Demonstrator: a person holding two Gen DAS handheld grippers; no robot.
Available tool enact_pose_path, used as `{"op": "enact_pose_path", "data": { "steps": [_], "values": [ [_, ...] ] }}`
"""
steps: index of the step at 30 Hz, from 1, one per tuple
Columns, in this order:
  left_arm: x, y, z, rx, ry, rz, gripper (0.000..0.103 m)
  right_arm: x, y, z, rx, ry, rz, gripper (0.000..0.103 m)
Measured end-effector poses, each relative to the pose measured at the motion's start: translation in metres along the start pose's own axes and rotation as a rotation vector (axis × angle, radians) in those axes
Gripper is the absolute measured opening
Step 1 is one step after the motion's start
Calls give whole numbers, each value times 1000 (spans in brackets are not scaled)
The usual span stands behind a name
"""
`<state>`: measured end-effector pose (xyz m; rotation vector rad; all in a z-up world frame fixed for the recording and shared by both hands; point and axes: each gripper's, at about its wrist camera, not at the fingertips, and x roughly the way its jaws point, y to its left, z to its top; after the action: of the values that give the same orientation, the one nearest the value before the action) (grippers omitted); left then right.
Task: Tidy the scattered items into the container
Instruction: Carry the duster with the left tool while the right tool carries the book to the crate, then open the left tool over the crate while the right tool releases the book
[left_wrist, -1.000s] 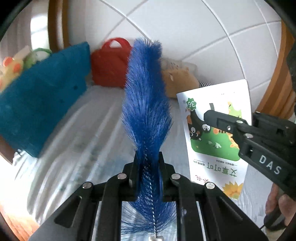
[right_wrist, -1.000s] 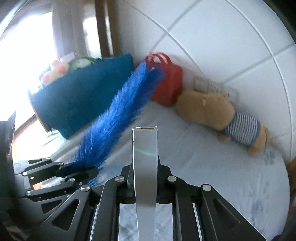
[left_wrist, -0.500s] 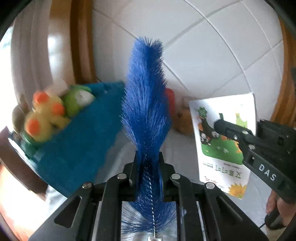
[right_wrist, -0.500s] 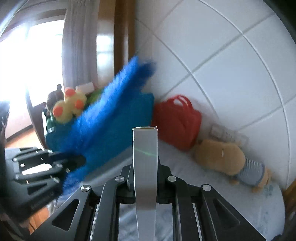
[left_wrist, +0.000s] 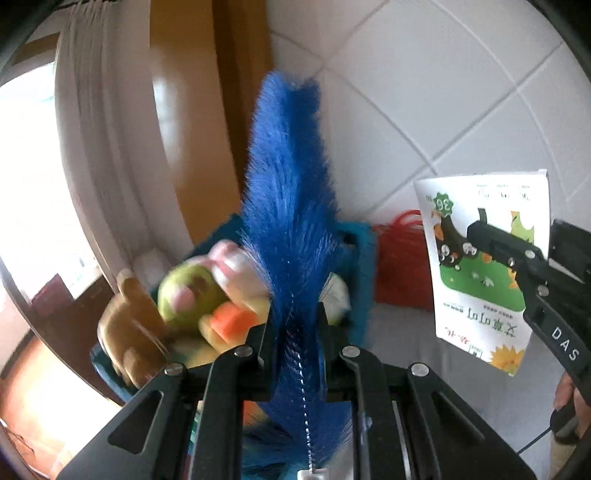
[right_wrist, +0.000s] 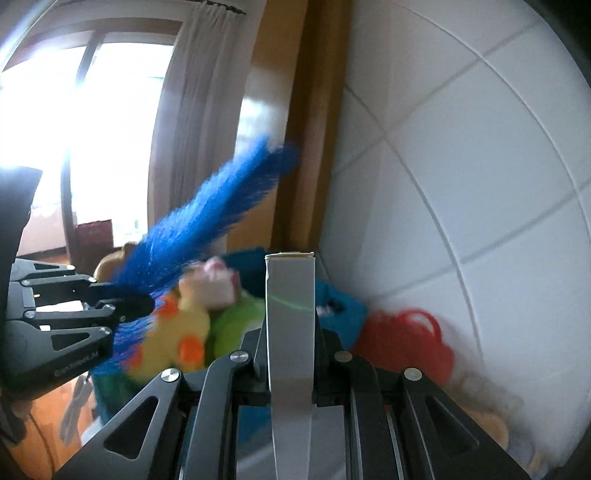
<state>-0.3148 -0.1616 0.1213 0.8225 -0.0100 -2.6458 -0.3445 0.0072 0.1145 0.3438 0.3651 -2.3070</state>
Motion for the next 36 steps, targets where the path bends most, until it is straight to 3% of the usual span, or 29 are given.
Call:
{"op": "enact_pose_path", "data": {
  "steps": [5,10,15,20,22,23,25,27,30,31,33,36],
  "values": [
    [61,56,51,101,35,-28,15,87,24,52,-3,7,-66,14],
    [132,92,87,151,112,-94,15,159,32,72,-9,67,-123,14],
    [194,98,87,166,195,-129,15,229,40,90,-14,126,-176,14],
    [233,100,83,162,245,-158,15,276,33,82,-14,190,-181,14],
    [243,100,81,160,257,-169,30,289,28,76,1,210,-174,14],
    [247,98,80,159,262,-173,37,296,26,73,10,219,-172,18],
    [252,97,78,158,266,-158,60,305,21,66,37,237,-171,36],
    [251,98,76,155,263,-158,64,310,19,61,52,248,-164,72],
    [249,99,74,149,259,-157,71,309,19,61,56,251,-172,82],
    [248,100,74,148,257,-156,71,307,19,61,62,252,-171,84],
    [247,101,72,144,255,-156,71,301,18,59,68,243,-175,97],
    [237,103,69,140,247,-159,72,285,16,59,65,224,-189,102]
  ]
}}
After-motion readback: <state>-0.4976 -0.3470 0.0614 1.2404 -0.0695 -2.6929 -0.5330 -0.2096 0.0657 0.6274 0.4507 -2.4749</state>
